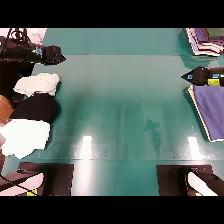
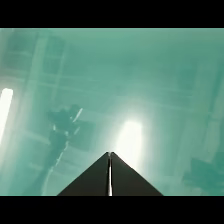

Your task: Fold the shirts.

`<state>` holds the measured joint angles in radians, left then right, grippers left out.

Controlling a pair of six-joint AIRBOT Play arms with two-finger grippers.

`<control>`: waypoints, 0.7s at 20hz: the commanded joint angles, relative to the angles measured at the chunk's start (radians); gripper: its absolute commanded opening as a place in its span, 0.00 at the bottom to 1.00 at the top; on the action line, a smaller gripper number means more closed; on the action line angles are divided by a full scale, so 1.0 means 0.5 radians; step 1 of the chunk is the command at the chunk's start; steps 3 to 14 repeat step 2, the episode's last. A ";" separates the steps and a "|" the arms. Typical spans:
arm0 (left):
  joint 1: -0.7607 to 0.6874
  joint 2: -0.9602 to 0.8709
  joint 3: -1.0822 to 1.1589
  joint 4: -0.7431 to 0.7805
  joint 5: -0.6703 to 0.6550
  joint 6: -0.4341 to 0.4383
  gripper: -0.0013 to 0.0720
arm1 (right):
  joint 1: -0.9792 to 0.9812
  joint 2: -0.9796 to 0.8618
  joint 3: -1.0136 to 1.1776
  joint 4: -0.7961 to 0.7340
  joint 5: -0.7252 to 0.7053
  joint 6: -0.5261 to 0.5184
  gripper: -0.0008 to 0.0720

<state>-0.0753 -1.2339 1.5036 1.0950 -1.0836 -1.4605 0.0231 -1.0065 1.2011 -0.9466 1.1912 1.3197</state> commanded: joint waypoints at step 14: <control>0.000 0.000 0.000 0.001 0.005 -0.002 0.05 | 0.075 -0.001 0.002 0.004 -0.024 -0.001 0.04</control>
